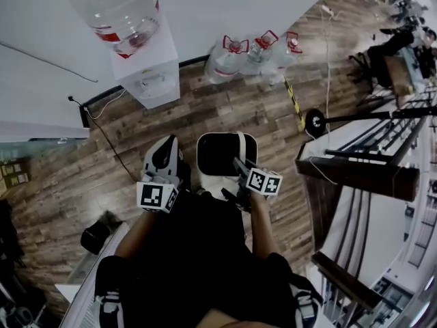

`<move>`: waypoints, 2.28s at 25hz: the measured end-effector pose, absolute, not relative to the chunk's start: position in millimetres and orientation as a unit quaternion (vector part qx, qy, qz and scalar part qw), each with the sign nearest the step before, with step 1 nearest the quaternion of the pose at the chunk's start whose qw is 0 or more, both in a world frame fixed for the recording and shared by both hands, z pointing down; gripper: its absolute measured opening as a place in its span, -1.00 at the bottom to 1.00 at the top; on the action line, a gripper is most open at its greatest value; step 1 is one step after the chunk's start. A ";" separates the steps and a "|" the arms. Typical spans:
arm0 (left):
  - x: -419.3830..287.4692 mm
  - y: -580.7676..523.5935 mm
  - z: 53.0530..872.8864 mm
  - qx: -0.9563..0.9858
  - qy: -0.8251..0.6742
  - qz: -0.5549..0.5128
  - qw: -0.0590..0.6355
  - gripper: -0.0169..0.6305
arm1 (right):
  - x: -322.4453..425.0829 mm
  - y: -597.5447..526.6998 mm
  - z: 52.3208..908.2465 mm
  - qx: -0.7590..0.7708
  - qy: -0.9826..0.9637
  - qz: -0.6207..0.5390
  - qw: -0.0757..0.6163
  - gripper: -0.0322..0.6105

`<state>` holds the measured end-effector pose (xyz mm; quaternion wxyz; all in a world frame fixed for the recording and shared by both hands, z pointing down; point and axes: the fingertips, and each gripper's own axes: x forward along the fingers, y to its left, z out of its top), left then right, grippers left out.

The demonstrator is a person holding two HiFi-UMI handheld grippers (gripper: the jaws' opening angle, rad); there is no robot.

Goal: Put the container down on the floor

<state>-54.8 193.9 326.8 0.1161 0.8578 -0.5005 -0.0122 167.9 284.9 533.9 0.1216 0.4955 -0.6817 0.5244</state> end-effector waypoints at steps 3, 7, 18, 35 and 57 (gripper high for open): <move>-68.3 162.6 327.1 0.862 -0.493 -0.012 0.116 -0.86 | 155.2 250.9 535.1 0.495 -0.683 0.523 0.122 -0.59; -80.7 131.7 325.5 0.866 -0.488 -0.011 0.112 -0.86 | 139.5 205.8 531.5 0.493 -0.688 0.520 0.119 -0.59; -85.6 67.8 332.2 0.841 -0.526 -0.009 0.126 -0.86 | 118.7 90.2 542.5 0.455 -0.714 0.510 0.150 -0.59; -30.2 -81.2 353.7 0.790 -0.601 0.012 0.122 -0.86 | 128.7 -73.4 634.5 0.373 -0.741 0.488 0.271 -0.59; -1.4 -170.3 466.8 0.760 -0.622 0.027 0.185 -0.86 | 101.9 -198.5 857.2 0.354 -0.727 0.498 0.314 -0.59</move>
